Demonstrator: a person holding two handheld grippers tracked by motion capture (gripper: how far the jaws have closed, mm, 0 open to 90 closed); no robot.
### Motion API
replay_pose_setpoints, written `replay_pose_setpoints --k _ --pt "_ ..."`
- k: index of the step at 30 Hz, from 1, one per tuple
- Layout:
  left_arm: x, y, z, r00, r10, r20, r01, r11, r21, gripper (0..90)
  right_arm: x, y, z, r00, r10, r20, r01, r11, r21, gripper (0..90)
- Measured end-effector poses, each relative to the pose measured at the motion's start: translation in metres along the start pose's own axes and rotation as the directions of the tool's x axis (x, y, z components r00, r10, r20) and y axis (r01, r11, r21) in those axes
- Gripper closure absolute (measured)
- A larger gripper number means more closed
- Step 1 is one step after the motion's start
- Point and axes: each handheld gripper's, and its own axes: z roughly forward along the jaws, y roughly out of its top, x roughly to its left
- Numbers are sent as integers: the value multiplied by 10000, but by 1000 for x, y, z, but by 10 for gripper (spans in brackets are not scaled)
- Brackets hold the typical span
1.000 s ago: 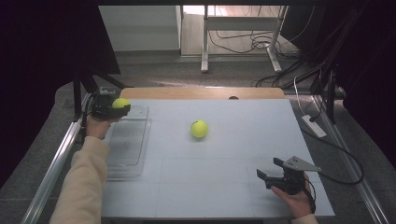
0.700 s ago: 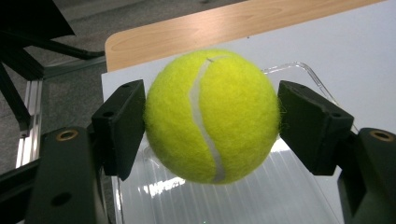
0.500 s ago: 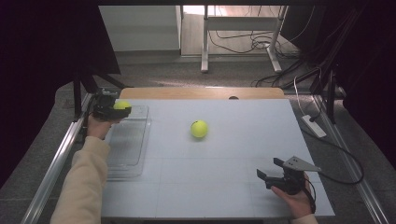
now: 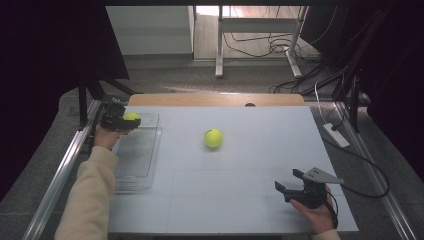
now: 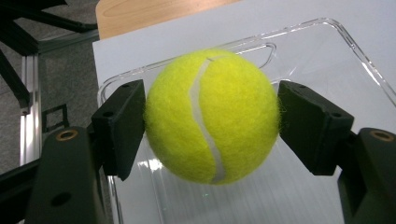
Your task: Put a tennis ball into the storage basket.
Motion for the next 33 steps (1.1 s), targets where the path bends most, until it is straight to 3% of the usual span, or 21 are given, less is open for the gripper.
replay_pose_setpoints --k 23,29,33 --pt "-3 0 11 9998 151 -114 -142 9971 750 270 0 0 0 10000 -3 4 3 10000 -4 131" --pt "-8 3 3 9988 253 -409 -244 9994 227 129 -1 0 0 10000 15 9 -15 10000 -4 132" --pt "-9 3 -1 9996 146 -241 -146 9999 -3 89 0 0 0 10000 -6 -8 6 10000 -7 132"
